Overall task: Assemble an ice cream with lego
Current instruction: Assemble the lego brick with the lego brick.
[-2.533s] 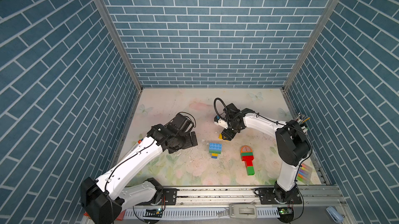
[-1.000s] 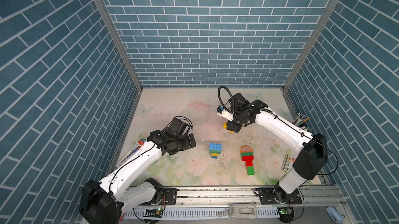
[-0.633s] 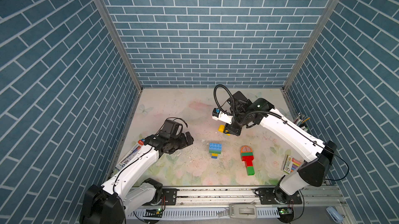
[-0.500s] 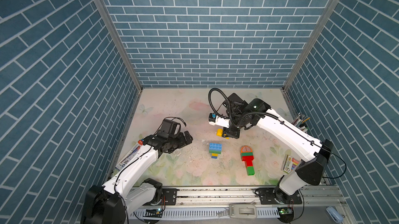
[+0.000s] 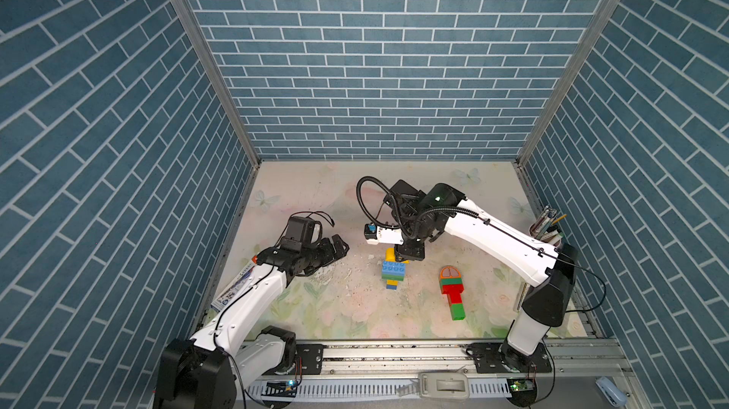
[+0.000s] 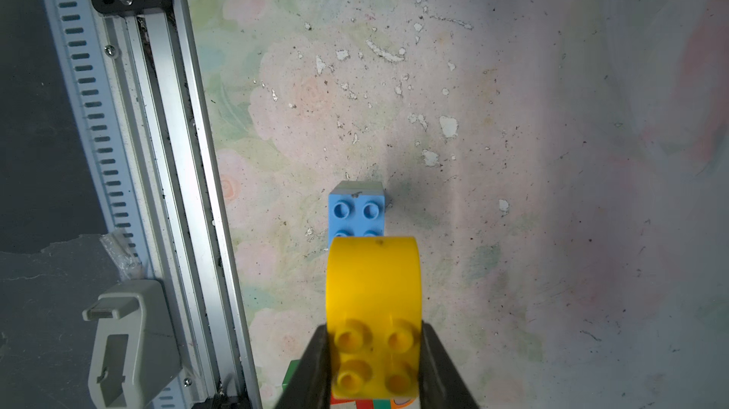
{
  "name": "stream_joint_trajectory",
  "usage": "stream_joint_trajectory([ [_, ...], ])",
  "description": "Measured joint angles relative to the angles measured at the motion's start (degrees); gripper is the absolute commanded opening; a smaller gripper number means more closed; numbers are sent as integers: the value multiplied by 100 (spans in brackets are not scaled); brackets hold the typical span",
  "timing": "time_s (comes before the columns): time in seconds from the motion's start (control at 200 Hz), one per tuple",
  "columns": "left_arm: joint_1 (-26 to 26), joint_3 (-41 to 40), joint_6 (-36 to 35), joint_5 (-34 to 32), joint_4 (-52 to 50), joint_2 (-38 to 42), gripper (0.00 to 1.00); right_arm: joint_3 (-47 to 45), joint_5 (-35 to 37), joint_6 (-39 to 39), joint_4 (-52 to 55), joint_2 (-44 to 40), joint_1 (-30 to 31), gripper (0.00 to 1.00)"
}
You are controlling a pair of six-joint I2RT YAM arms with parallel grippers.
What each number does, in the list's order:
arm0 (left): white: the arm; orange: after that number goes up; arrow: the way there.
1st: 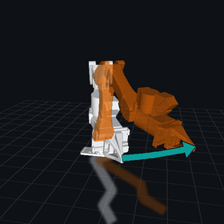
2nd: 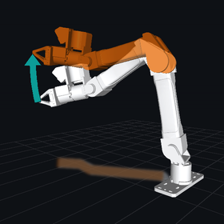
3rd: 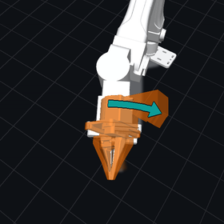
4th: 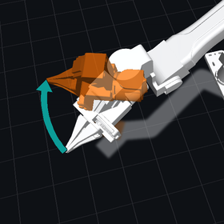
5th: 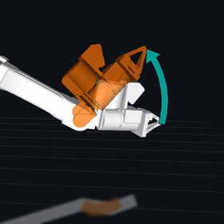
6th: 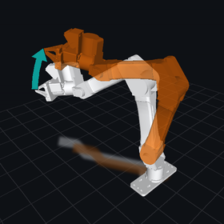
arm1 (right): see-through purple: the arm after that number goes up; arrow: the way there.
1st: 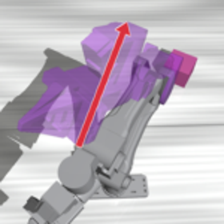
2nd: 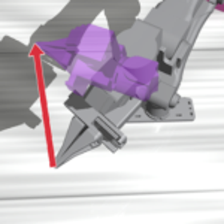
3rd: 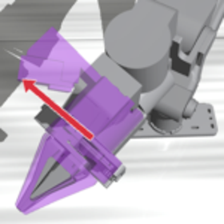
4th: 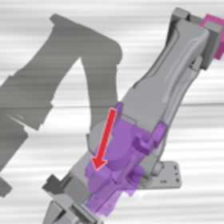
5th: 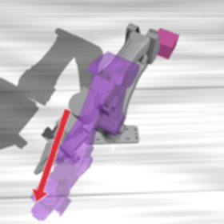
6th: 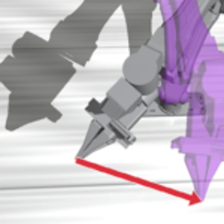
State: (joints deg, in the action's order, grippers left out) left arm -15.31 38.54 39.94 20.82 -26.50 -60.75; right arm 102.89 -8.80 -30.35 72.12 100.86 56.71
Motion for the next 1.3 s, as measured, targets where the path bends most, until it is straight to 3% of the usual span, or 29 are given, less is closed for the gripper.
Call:
stream_joint_trajectory([
  [0.795, 168, -647, -94, 890, 1115, 0, 100, 164, 306, 350, 251, 380, 236, 0],
  [1.3, 179, -848, -94, 931, 1139, 33, 100, 227, 348, 463, 249, 490, 315, 0],
])
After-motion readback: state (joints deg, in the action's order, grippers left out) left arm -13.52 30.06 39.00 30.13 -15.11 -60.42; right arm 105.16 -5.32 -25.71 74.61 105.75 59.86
